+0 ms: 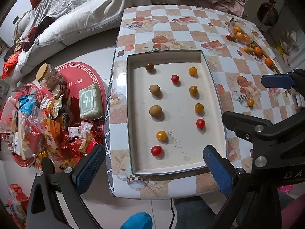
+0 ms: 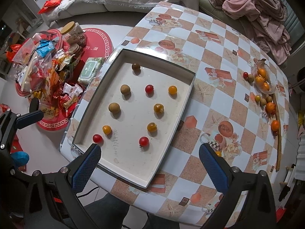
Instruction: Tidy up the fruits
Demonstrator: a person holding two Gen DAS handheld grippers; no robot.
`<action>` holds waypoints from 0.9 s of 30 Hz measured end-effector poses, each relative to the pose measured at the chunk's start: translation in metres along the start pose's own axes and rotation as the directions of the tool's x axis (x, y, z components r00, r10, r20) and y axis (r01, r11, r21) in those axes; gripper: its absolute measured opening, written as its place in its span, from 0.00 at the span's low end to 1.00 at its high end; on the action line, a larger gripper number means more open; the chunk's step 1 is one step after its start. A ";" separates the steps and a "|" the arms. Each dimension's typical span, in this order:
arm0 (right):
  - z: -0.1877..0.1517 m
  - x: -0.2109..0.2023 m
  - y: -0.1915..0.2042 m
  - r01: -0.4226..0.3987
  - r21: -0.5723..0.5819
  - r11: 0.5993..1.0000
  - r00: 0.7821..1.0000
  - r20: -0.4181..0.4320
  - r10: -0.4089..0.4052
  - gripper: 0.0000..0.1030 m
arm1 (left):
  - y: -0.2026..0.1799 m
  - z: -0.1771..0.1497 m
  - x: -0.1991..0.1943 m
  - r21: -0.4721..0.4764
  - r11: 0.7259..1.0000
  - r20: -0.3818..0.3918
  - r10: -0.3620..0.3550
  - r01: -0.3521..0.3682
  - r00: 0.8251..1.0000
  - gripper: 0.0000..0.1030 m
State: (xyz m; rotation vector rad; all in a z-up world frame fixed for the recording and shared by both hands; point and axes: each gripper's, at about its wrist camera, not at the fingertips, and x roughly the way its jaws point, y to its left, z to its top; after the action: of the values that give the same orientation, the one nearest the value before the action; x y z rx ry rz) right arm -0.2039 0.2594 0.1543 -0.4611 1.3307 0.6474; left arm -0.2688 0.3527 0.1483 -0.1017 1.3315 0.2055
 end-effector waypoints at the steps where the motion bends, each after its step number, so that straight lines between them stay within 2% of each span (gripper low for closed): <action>1: 0.000 0.000 0.000 0.000 0.000 1.000 1.000 -0.001 0.000 1.00 | 0.000 0.000 0.000 0.000 1.000 0.000 -0.003 0.003 1.000 1.00; 27: 0.000 -0.001 -0.002 0.000 0.002 1.000 1.000 -0.003 0.000 1.00 | -0.007 0.005 0.003 0.013 1.000 -0.014 -0.020 0.020 1.000 1.00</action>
State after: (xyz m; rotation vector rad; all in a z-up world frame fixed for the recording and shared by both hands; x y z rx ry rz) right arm -0.2022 0.2578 0.1549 -0.4609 1.3340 0.6460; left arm -0.2617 0.3467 0.1461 -0.1059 1.3449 0.1797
